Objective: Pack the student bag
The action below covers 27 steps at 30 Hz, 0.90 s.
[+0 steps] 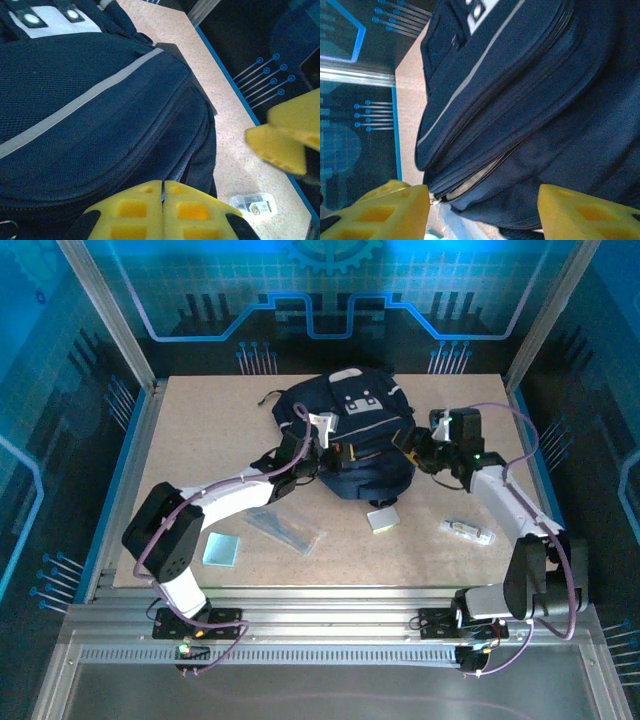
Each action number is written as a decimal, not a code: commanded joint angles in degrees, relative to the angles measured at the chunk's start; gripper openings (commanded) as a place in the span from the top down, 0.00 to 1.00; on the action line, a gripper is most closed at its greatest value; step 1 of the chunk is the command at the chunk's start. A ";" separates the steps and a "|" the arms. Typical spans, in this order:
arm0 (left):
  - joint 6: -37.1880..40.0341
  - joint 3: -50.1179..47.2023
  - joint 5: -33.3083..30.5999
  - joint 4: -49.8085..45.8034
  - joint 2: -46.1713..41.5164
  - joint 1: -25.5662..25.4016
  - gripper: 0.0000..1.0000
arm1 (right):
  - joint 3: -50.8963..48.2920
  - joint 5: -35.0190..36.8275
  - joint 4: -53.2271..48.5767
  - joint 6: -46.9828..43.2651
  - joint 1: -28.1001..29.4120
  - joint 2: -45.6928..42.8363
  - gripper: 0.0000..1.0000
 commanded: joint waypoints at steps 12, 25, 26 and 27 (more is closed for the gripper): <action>1.94 0.67 3.58 2.90 -1.83 -1.80 1.00 | 1.23 3.81 19.94 15.37 8.06 14.75 0.80; -0.70 -7.50 -6.58 2.40 -4.43 7.46 1.00 | 2.37 2.95 15.89 10.10 6.20 11.68 1.00; -1.07 -8.79 -7.10 2.93 -5.14 8.08 1.00 | 2.79 3.01 14.93 9.52 5.86 11.59 1.00; -1.00 -9.77 -8.05 3.12 -5.82 8.60 1.00 | 3.06 2.94 14.58 9.17 5.59 11.44 1.00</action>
